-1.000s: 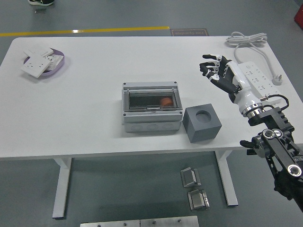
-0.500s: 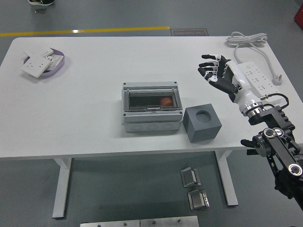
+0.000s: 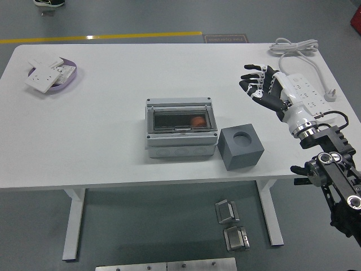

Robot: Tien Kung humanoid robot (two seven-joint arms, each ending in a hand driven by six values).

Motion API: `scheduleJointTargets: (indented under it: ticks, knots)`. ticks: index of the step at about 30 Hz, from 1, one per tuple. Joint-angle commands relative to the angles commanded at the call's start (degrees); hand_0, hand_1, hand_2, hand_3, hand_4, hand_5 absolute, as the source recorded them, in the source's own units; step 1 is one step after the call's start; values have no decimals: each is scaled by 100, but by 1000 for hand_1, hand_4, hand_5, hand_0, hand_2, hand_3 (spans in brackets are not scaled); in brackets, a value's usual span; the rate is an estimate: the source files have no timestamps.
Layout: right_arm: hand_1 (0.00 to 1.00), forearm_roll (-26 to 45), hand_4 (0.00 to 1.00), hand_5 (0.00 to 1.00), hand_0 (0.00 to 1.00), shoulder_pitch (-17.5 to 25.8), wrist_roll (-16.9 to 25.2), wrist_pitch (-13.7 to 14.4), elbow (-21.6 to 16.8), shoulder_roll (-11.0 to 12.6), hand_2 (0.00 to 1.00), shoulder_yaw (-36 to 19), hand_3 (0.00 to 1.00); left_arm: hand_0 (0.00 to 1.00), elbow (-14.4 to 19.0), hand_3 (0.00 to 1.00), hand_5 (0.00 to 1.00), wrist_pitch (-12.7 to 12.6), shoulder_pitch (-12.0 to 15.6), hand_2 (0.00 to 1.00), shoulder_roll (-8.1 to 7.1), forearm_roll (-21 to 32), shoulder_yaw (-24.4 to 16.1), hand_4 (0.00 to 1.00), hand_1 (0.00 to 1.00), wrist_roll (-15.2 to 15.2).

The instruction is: Pick up the cylinder from the cube,place it in the box,flap close box

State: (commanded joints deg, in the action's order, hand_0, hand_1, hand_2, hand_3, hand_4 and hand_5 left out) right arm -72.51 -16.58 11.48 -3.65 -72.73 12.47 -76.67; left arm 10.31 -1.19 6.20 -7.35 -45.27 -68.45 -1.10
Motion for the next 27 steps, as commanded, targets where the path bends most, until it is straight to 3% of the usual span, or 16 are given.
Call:
scheduleJointTargets:
  ticks: [27]
  knots:
    - [641, -77, 850, 267, 644, 42, -11, 8, -28, 19, 618, -34, 661, 613, 0, 659, 220, 5, -93, 630, 13, -96, -77, 695, 639, 6]
